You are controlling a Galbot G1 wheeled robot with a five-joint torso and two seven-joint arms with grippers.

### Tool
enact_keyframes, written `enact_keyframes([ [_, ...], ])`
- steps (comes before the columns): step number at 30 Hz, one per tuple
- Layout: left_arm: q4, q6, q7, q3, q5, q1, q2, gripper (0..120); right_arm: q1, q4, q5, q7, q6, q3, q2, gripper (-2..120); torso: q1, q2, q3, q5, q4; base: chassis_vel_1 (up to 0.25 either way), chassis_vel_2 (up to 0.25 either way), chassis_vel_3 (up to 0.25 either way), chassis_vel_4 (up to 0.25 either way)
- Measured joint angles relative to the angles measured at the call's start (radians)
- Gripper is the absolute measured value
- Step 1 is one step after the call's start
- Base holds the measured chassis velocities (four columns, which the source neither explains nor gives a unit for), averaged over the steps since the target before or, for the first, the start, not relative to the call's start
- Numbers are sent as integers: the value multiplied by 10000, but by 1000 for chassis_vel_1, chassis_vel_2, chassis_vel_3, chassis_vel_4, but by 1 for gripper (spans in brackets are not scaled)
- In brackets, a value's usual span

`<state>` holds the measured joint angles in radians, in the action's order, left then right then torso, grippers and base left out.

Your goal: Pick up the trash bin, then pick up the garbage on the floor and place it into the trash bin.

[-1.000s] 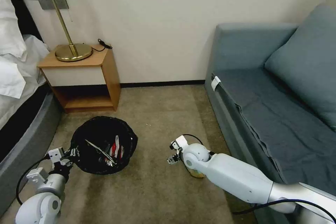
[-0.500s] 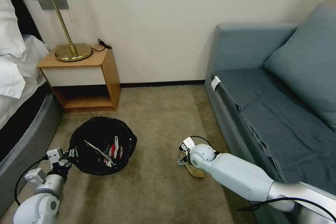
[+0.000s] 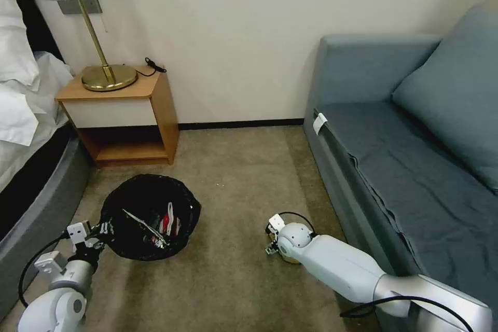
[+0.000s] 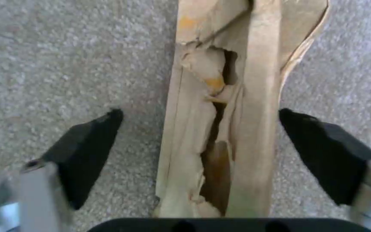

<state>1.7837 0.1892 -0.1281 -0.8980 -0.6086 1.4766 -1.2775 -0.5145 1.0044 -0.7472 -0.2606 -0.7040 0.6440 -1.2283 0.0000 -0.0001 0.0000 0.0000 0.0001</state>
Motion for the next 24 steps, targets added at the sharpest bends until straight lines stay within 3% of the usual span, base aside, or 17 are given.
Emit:
enact_keyframes([
  [2,-33,1,-2,-5,9,-10,-5,4,-26,-107,20,56,129,-58,-29,83,0,1,-1,-1,0,0,0,0,0],
  [24,-161,25,-18,10,132,-198,-82,4,-94,-743,425,446,715,-399,-156,33,-1,2,-1,6,6,0,0,0,0],
])
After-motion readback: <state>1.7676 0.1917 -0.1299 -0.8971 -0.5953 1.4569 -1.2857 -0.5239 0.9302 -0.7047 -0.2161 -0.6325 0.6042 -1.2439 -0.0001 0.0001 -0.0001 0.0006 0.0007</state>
